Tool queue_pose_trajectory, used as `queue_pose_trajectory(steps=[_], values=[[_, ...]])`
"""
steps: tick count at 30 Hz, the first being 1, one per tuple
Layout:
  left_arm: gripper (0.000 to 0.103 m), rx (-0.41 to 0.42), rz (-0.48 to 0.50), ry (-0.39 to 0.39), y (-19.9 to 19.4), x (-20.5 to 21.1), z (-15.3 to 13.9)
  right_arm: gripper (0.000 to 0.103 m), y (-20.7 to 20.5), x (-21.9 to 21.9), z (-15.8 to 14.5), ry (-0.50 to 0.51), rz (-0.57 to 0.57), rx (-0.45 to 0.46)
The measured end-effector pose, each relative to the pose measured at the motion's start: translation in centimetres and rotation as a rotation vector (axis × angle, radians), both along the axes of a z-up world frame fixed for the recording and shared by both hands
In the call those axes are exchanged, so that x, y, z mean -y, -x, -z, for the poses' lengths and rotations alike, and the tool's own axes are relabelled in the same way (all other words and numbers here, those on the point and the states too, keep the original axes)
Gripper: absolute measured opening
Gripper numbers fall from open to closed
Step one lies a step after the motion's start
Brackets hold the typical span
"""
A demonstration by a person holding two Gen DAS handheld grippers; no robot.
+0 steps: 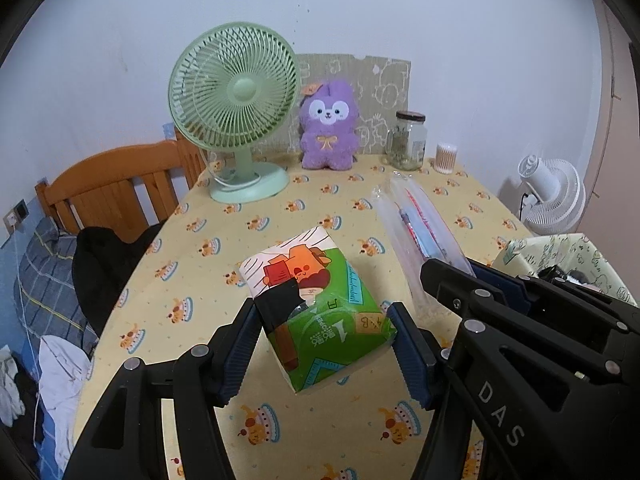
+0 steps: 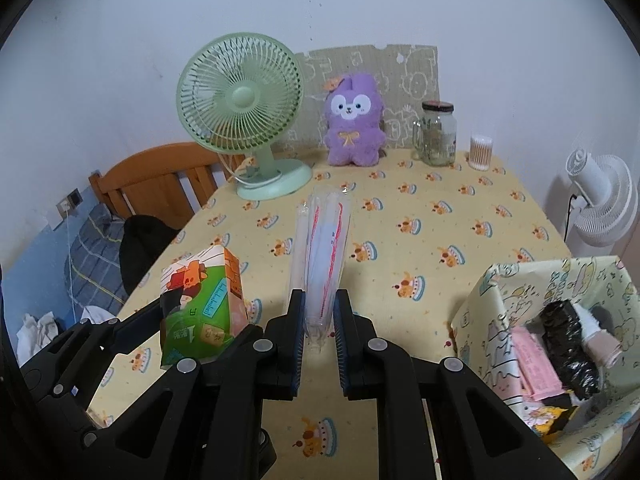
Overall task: Organize soft objects
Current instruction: 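Carry the tissue pack and straw bag over the box with both tools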
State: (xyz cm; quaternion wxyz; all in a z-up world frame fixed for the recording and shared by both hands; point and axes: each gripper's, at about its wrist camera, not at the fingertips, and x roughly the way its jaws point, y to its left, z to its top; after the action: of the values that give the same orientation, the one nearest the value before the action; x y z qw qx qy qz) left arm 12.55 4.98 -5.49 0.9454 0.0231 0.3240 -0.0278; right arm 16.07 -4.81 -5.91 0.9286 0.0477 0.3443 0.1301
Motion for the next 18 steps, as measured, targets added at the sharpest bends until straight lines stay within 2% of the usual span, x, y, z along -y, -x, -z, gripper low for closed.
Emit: queue_pose_trajectory(steps=[11,18], values=[[0.066,0.061,-0.003,-0.008,1.6,1.0,-2.7,0.017,1.4,0.9,-2.9,0.003,-0.010,0.058],[0.066,0.077,0.004,-0.010,2.0,2.0,-3.3,0.017,2.1,2.1,-3.7,-0.002,-0.011,0.078]])
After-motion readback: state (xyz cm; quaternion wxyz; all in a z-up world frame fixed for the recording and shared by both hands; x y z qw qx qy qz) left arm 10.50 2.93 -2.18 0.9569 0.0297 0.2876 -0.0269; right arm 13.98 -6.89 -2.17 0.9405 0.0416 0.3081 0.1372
